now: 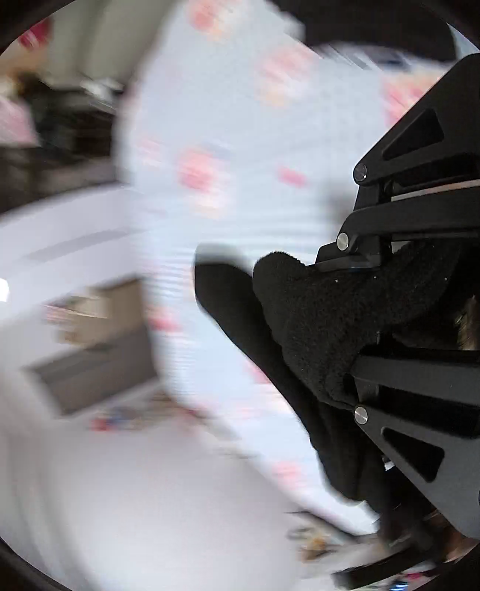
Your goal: Fold clothes
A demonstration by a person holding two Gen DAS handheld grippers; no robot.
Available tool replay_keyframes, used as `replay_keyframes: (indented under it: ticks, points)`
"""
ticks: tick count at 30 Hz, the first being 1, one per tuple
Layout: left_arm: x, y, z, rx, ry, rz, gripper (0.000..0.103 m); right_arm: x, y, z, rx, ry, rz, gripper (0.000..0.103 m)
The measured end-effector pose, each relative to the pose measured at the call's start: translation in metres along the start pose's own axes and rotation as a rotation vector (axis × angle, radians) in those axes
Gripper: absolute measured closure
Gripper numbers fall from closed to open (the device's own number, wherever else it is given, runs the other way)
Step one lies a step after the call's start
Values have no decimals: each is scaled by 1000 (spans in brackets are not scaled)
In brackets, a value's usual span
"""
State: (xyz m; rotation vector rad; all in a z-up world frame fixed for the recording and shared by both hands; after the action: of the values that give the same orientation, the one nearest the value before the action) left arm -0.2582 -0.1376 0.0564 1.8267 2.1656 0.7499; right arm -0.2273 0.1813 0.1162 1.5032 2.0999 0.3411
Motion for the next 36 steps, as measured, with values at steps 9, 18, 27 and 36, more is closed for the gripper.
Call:
replay_keyframes:
  ticks: [9,18,27,36]
  points:
    - [-60,-115,59,-298,96,-51,72,65,112,98,-128,-51,11,76]
    - [-42,-59,241,-505,324,277,45,88,73,321,-584,-141,-14,65]
    - [41,-14,261,-424,384,573,21,115,135,269,-335,85,205,40]
    - [164,-56,276,-549,248,630,17,99,102,254,-392,139,196,29]
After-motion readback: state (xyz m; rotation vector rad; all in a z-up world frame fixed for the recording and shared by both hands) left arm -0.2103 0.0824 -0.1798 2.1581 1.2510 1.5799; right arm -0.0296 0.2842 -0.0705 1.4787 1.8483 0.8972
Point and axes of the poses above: each gripper's, at about its wrist camera, not at the fingertips, and y roughly against the way its jaws point, x to its right, z to its underside, the point moved 10 cm from there along -y, roughly the way its jaws point, and after that the axes turned 6 degrees about z, right-handed, at the moved point
